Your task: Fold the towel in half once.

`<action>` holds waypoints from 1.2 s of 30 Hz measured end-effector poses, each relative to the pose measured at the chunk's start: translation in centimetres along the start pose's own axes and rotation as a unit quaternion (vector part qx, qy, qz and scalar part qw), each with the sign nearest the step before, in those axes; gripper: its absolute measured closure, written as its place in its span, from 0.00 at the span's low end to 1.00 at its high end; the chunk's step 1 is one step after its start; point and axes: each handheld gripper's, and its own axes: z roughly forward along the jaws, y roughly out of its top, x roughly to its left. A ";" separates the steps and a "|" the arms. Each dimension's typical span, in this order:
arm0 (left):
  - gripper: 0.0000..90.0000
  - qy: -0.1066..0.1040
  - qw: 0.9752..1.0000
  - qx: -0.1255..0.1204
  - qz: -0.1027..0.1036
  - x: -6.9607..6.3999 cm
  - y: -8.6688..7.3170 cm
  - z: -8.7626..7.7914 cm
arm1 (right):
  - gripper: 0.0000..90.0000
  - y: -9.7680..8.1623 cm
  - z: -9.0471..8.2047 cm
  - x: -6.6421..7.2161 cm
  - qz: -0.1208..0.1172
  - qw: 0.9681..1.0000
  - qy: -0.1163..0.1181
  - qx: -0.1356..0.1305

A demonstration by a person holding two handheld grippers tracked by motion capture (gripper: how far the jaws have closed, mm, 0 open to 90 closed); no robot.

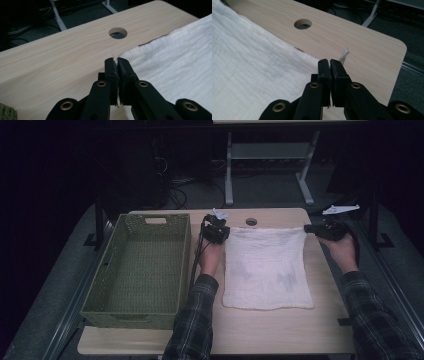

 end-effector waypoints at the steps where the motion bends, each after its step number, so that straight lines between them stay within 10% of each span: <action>1: 0.96 -0.003 1.000 0.001 -0.001 0.0 0.0 -0.1 | 0.97 0.0 0.0 0.0 0.000 1.000 0.000 0.000; 36: 0.96 -0.033 0.999 0.012 0.020 -3.2 -6.6 -6.0 | 0.97 -6.5 -5.0 6.3 -0.029 0.998 0.054 0.010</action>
